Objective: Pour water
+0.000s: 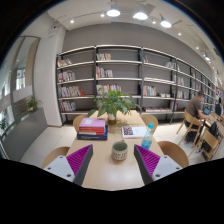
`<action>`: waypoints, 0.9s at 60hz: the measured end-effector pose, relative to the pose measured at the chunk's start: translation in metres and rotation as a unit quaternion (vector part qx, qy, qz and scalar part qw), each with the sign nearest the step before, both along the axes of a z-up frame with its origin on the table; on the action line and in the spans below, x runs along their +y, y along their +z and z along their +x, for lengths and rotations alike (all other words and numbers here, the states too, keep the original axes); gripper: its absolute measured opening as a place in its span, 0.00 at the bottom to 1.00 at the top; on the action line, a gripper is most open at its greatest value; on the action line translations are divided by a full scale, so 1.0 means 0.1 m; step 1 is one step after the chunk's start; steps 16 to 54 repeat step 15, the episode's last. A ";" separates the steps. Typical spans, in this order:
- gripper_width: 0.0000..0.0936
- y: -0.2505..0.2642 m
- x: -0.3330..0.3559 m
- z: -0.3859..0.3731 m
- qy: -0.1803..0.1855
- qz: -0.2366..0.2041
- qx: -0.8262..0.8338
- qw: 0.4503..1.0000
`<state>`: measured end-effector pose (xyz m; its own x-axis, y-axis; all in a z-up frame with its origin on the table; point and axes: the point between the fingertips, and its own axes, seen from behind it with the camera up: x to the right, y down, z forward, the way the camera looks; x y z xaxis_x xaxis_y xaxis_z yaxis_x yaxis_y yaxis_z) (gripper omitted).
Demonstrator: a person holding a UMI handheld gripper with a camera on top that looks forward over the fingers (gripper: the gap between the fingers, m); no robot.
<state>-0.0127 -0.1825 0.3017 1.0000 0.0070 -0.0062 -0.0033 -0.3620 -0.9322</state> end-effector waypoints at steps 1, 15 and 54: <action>0.90 0.02 -0.01 0.00 -0.002 0.000 -0.001 1.000; 0.90 0.02 -0.15 0.03 -0.016 -0.007 -0.009 1.000; 0.90 0.02 -0.15 0.03 -0.016 -0.007 -0.009 1.000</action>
